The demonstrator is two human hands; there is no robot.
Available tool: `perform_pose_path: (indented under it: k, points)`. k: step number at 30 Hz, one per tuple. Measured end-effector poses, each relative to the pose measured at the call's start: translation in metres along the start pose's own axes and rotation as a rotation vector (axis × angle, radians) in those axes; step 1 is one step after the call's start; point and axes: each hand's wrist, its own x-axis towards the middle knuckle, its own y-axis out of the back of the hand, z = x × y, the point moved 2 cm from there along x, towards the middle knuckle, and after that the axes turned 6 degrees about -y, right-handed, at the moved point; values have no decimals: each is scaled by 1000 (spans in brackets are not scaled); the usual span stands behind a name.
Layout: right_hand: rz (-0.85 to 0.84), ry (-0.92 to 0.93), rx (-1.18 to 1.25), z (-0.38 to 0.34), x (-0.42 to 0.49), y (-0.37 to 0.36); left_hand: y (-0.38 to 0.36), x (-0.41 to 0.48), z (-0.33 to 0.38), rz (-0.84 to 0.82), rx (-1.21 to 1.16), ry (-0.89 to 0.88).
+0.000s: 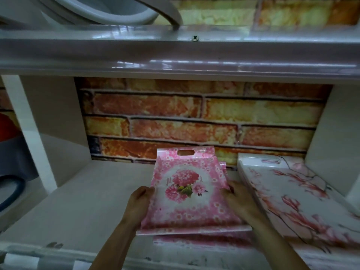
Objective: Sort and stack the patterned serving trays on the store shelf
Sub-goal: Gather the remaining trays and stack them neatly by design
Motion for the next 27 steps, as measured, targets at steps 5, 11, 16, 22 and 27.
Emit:
perform_pose_path:
  k: [5, 11, 16, 22, 27]
  points:
    - [62, -81, -9, 23, -4, 13, -25, 7, 3, -69, 109, -67]
    - [102, -89, -58, 46, -4, 10, -40, 6, -2, -70, 229, -101]
    - [140, -79, -112, 55, 1, 4, -38, 8, -9, -57, 297, -102]
    - [182, -3, -193, 60, 2, -1, -38, 0, -10, 18, 306, -126]
    - [203, 21, -201, 64, 7, -6, -37, -1, -12, 63, 312, -156]
